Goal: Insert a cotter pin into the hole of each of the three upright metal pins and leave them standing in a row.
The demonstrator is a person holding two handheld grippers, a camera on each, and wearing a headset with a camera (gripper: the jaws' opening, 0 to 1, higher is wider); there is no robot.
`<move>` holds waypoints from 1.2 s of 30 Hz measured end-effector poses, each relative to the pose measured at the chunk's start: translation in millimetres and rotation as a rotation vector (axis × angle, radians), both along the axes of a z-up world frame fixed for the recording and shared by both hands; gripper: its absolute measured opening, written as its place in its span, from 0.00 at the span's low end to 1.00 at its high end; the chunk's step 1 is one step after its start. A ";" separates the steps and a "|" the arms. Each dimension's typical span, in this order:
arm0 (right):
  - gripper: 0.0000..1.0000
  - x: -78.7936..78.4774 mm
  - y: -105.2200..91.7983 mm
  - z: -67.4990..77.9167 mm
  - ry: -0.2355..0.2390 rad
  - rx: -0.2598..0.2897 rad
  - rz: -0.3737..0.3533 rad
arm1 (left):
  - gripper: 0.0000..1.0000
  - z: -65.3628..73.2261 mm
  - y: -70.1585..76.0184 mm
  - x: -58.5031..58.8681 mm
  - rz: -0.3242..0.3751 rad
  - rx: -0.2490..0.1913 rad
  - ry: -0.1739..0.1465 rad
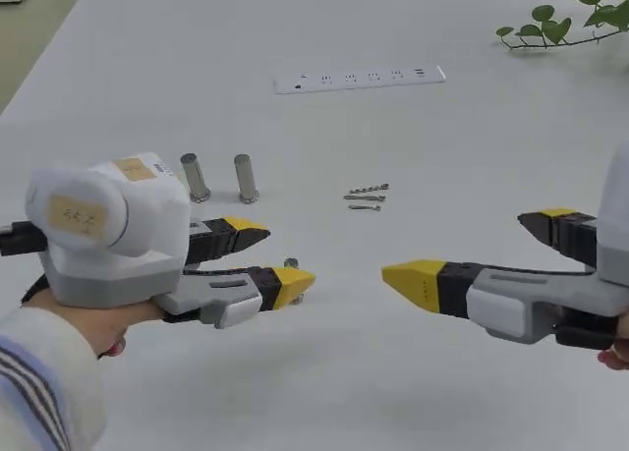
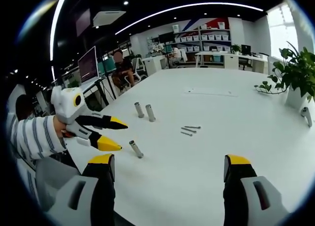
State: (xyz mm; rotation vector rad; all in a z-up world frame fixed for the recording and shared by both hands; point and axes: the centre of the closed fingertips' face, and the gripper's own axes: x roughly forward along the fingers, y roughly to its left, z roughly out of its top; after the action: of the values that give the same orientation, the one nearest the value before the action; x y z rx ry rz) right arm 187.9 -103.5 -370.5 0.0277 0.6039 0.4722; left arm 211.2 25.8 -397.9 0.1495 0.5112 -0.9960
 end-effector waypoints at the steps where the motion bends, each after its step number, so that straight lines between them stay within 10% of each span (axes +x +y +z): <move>1: 0.90 -0.6 0.3 0.4 -0.001 -0.001 0.003 | 0.42 2.0 1.4 -1.7 0.002 -0.010 0.008; 8: 0.90 -2.9 -0.3 0.1 0.002 0.005 0.011 | 0.63 15.7 13.0 -15.3 0.039 -0.110 0.041; 22: 0.89 1.9 -5.6 3.1 0.011 -0.019 0.059 | 0.98 -0.3 31.1 -39.0 0.108 -0.100 0.091; 36: 0.86 10.4 -1.3 -0.3 0.039 -0.034 0.174 | 0.99 -3.2 33.6 -49.7 0.201 -0.129 0.089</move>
State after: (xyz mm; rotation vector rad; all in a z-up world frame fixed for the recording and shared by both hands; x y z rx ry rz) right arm 198.2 -104.8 -370.7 -0.0483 0.6559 0.6308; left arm 161.5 59.5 -401.1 -0.0609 0.5305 -0.8385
